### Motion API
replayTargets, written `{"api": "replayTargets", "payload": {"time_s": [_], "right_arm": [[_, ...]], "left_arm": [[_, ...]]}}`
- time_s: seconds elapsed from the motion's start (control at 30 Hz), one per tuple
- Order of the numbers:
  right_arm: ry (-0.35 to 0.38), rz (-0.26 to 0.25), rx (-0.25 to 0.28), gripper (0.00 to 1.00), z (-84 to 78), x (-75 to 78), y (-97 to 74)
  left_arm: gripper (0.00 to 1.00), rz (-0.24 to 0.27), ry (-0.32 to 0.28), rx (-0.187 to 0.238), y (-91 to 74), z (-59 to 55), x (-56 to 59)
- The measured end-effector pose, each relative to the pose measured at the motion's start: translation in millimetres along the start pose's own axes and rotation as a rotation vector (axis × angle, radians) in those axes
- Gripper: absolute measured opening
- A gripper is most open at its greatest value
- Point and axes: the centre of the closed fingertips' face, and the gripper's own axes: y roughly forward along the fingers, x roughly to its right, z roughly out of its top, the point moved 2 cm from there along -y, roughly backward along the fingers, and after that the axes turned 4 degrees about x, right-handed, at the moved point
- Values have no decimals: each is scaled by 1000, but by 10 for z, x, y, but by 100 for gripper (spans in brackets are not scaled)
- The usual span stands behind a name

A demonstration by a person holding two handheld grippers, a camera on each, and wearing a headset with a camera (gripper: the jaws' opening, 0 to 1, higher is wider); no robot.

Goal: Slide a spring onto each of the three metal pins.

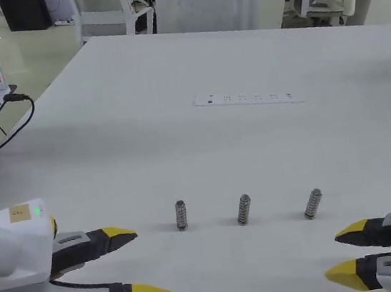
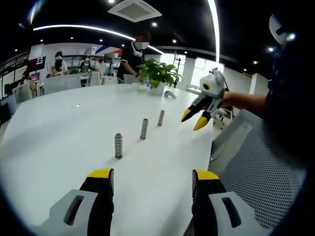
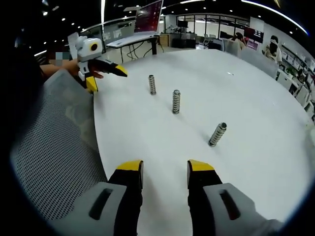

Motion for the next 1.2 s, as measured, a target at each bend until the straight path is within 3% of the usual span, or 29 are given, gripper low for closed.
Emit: {"api": "replayTargets", "payload": {"time_s": [0.53, 0.83, 1.2], "right_arm": [[34, -42, 111, 49, -64, 156, -78], [33, -67, 162, 62, -60, 250, -108], [48, -61, 214, 78, -32, 229, -80]], "left_arm": [[60, 11, -7, -5, -14, -23, -11], [60, 16, -11, -7, -12, -25, -21], [63, 23, -18, -13, -12, -40, -30]]}}
